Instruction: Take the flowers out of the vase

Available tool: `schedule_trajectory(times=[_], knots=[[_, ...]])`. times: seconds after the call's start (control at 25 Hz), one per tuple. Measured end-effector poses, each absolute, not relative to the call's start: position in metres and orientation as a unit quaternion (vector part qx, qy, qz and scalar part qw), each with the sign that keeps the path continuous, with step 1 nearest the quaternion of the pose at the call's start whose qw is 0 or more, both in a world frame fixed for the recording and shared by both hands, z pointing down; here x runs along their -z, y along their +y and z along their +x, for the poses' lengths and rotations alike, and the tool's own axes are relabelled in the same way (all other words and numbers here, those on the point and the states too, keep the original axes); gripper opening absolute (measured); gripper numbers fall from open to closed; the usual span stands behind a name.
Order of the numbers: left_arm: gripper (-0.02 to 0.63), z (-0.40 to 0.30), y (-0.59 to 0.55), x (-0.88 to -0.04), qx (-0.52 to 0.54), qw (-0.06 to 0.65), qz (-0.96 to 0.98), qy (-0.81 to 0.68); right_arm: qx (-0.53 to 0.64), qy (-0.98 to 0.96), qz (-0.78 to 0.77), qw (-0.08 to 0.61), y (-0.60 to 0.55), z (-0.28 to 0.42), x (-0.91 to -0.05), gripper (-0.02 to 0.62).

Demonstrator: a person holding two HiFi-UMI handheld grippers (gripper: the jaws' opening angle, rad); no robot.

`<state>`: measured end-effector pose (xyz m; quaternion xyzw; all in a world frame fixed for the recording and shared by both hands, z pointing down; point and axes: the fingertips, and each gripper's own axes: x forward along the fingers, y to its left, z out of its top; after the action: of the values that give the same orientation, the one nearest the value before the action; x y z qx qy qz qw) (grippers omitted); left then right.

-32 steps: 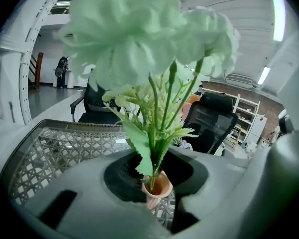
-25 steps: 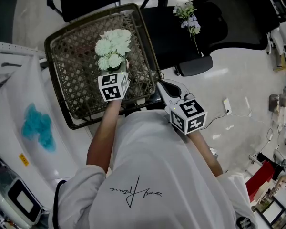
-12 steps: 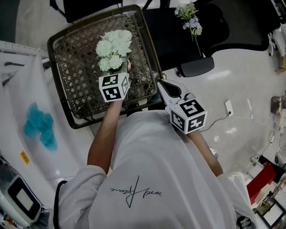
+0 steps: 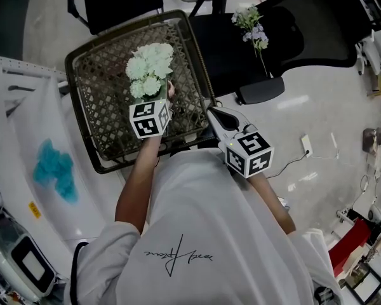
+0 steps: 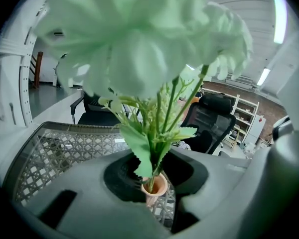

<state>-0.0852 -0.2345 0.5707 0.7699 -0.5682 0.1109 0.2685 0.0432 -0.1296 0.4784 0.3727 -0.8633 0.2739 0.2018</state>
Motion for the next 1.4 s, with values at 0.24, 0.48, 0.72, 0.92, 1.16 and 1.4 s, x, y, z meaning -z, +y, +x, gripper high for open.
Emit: schedule_trajectory(times=[0.24,0.48,0.72,0.92,1.16,1.4], knots=[[0.092,-0.084,-0.239,-0.561,-0.107,0.267,0.776,-0.561,-0.273,-0.865,0.373,0.196,-0.13,0.043,-0.476,0.008],[0.092,-0.085,-0.24,-0.554,-0.099,0.268,0.776,-0.562,-0.273,-0.864,0.377,0.191,-0.129,0.045,-0.475,0.008],[0.092,-0.084,-0.236,-0.547,-0.1,0.261,0.779,-0.561,-0.27,-0.868,0.374,0.183,-0.128,0.042,-0.471,0.008],[0.092,-0.086,-0.231,-0.542,-0.099,0.257,0.781,-0.56,-0.262,-0.867,0.388,0.17,-0.13,0.044,-0.467,0.008],[0.092,-0.087,-0.226,-0.528,-0.088,0.248,0.784,-0.562,-0.267,-0.868,0.384,0.167,-0.125,0.041,-0.468,0.008],[0.092,-0.088,-0.23,-0.513,-0.081,0.239,0.788,-0.562,-0.264,-0.867,0.393,0.155,-0.131,0.042,-0.464,0.008]])
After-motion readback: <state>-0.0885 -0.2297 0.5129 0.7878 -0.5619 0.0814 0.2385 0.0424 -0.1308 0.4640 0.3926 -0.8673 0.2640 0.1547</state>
